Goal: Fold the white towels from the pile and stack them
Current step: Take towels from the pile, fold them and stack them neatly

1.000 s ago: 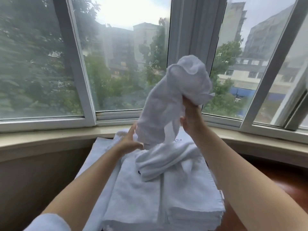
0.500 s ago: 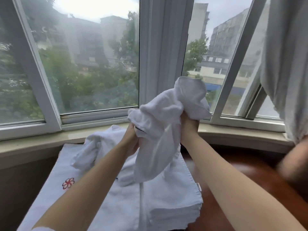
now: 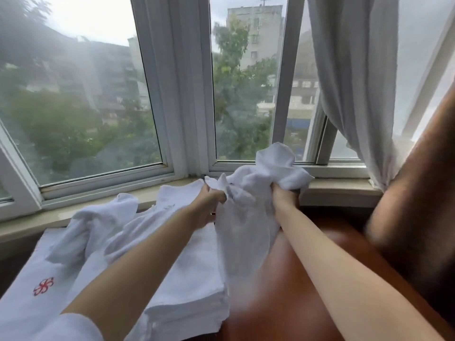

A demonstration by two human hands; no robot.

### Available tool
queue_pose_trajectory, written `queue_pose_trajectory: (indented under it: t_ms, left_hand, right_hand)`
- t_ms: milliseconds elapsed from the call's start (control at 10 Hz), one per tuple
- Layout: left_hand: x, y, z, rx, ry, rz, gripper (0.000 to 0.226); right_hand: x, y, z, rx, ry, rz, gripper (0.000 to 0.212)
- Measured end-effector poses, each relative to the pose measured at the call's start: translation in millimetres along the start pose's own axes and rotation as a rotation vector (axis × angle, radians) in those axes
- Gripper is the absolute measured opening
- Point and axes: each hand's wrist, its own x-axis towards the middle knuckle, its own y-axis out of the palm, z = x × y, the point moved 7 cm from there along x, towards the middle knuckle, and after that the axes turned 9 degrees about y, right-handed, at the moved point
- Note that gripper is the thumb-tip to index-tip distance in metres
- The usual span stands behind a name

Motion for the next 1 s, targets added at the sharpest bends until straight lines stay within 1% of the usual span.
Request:
queue_pose_trajectory:
  t_ms: [100, 200, 300, 400, 500, 600, 700, 800, 900, 1000]
  left_hand:
    - [4, 40, 17, -0.101, -0.019, 0.13, 0.046]
    - [23, 54, 31, -0.175, 0.069, -0.065, 0.038]
    - [27, 63, 73, -0.04, 0.008, -0.286, 0.067]
    - [2, 81, 155, 0.07, -0.441, -0.255, 0.09]
    - [-18, 81, 206, 0.346, -0.62, -0.151, 0.094]
    - [-15, 88, 232, 0.485, -0.57, 0.023, 0.09]
    - [-19, 93, 233, 0.553, -0.57, 0.135, 0.046]
    - [-19, 91, 239, 0.667, -0.57, 0.201, 0.023]
    - [-37, 100, 260, 1.074, -0.785, 0.695, 0.033]
    - [-72, 107, 278, 1.135, -1.011, 1.074, 0.041]
  right_hand:
    - [15, -22, -23, 0.022, 0.085, 0.033, 0.064]
    - [24, -30, -27, 0.096, 0.035, 0.182, 0.056]
    - [40, -46, -58, -0.067, 0.043, 0.214, 0.062]
    - [50, -80, -127, -0.467, 0.281, 0.184, 0.054]
    - [44, -106, -182, -0.824, 0.451, 0.256, 0.055]
    - [29, -130, -199, -0.902, 0.488, 0.326, 0.071]
    - [29, -134, -190, -1.105, 0.321, 0.245, 0.034]
    - [22, -154, -167, -0.994, 0.081, -0.142, 0.018]
    - [11, -163, -178, -0.892, 0.161, -0.15, 0.028]
    - [-7, -162, -214, -0.945, 0.398, 0.178, 0.03]
